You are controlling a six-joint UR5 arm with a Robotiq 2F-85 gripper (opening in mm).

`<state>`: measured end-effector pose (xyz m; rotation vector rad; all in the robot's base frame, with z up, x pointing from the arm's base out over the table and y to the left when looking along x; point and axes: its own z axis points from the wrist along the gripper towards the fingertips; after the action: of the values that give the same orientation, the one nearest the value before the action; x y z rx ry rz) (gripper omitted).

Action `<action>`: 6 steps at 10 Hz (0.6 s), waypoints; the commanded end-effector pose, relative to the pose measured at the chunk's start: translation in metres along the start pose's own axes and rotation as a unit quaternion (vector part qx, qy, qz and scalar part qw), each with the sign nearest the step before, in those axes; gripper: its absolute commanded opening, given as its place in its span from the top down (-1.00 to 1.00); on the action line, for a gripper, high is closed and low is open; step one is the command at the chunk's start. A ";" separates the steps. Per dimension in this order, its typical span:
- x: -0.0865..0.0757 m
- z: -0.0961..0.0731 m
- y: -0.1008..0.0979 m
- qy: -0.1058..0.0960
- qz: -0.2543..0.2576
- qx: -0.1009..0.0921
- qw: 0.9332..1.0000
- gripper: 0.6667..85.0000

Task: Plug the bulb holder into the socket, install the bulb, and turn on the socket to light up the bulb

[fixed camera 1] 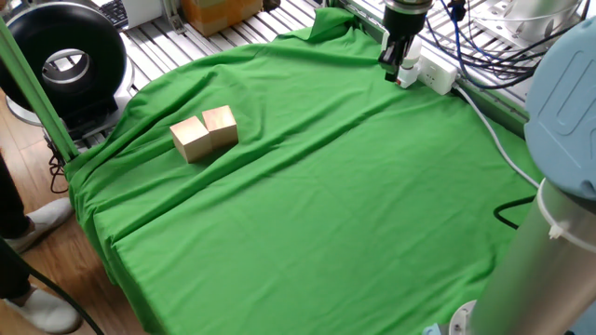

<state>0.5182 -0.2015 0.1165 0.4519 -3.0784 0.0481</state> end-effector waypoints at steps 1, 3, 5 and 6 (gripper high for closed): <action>0.003 -0.003 -0.024 0.001 0.000 0.044 0.999 0.99; 0.012 -0.001 -0.023 0.017 0.036 0.034 0.999 0.99; 0.013 0.002 -0.042 0.008 0.016 0.049 0.999 0.99; 0.017 0.006 -0.053 0.007 0.015 0.069 0.997 0.99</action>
<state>0.5158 -0.2383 0.1154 0.4070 -3.0680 0.2015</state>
